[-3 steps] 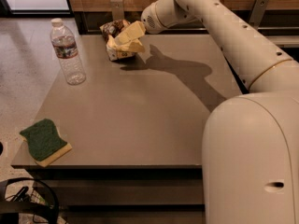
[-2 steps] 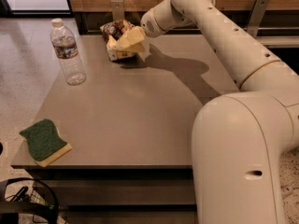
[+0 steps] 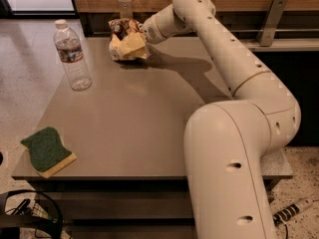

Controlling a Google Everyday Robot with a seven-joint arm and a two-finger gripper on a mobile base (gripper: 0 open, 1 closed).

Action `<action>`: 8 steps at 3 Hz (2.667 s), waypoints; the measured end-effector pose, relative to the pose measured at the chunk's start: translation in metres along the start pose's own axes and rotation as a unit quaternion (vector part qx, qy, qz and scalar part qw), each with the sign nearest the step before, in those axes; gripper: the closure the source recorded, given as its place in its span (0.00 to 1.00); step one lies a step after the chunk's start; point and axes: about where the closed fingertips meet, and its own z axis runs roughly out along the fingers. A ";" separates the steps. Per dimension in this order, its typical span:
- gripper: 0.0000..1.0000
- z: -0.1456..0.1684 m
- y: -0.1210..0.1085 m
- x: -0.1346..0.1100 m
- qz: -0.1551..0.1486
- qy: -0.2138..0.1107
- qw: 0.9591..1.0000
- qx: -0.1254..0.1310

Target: Move brown chip bag near sponge

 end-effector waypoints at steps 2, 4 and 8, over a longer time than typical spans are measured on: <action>0.59 0.006 0.001 0.000 0.001 0.000 1.000 -0.003; 1.00 0.014 0.004 0.002 0.001 0.003 1.000 -0.008; 1.00 -0.104 0.014 -0.030 -0.011 0.006 0.995 0.103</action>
Offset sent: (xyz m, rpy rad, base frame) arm 0.0020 0.0014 -0.0001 0.0041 -0.0013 0.0001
